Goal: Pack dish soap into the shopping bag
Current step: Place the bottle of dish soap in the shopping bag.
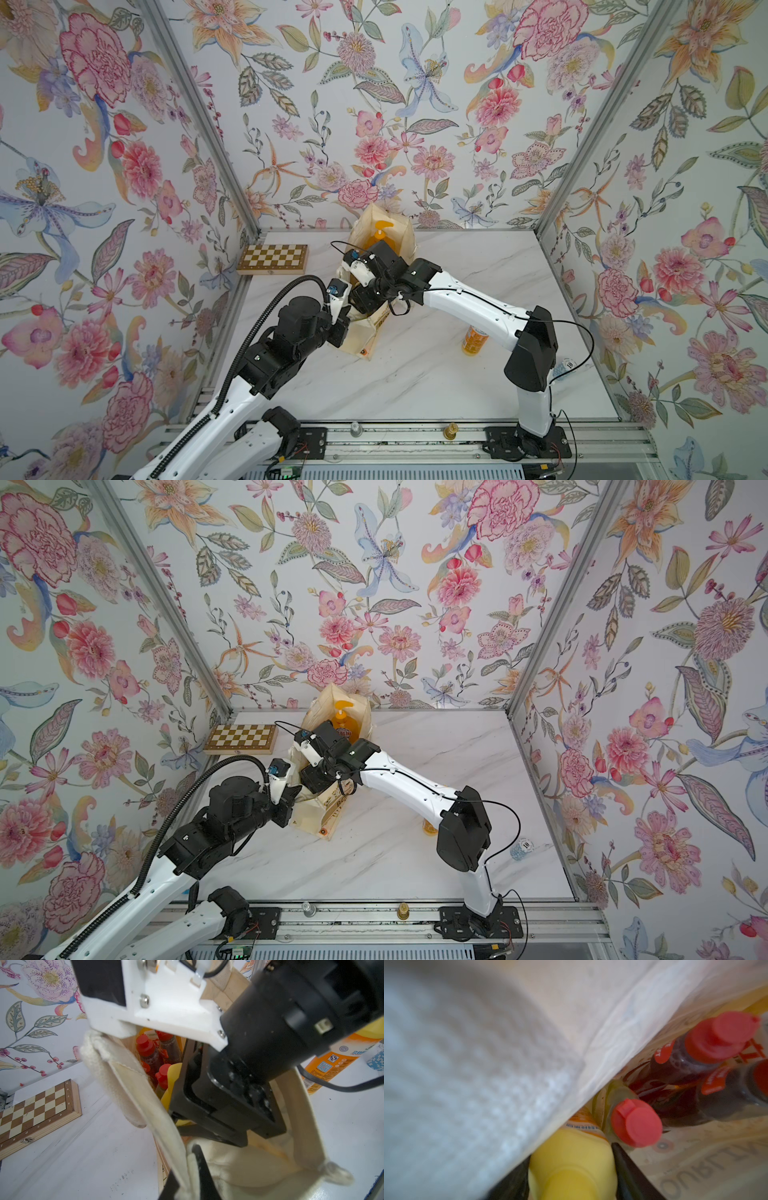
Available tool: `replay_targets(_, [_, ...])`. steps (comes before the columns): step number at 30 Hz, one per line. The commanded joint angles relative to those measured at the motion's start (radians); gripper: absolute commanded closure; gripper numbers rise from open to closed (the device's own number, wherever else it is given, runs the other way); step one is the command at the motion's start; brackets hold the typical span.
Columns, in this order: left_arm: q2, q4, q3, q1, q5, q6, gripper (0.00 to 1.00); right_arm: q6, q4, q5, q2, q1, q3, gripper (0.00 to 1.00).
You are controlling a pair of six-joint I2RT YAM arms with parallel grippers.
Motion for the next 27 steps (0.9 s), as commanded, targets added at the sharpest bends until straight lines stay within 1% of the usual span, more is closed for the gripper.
replay_targets(1, [-0.018,0.109,-0.007,-0.012,0.003,-0.005,1.0,-0.003,0.048,-0.042,-0.102,0.016,0.031,0.39])
replay_targets(6, [-0.018,0.108,-0.009,-0.012,0.005,-0.004,1.0,0.0,0.048,-0.027,-0.123,0.015,0.023,0.35])
replay_targets(17, [-0.024,0.095,-0.004,-0.012,-0.003,-0.002,1.0,0.007,0.048,-0.007,-0.168,0.011,0.022,0.34])
replay_targets(23, [-0.037,0.07,0.005,-0.012,-0.023,-0.002,1.0,0.028,0.049,0.073,-0.259,-0.01,-0.027,0.3])
replay_targets(27, [-0.045,0.055,0.012,-0.013,-0.038,-0.003,1.0,0.071,0.046,0.182,-0.356,-0.033,-0.102,0.27])
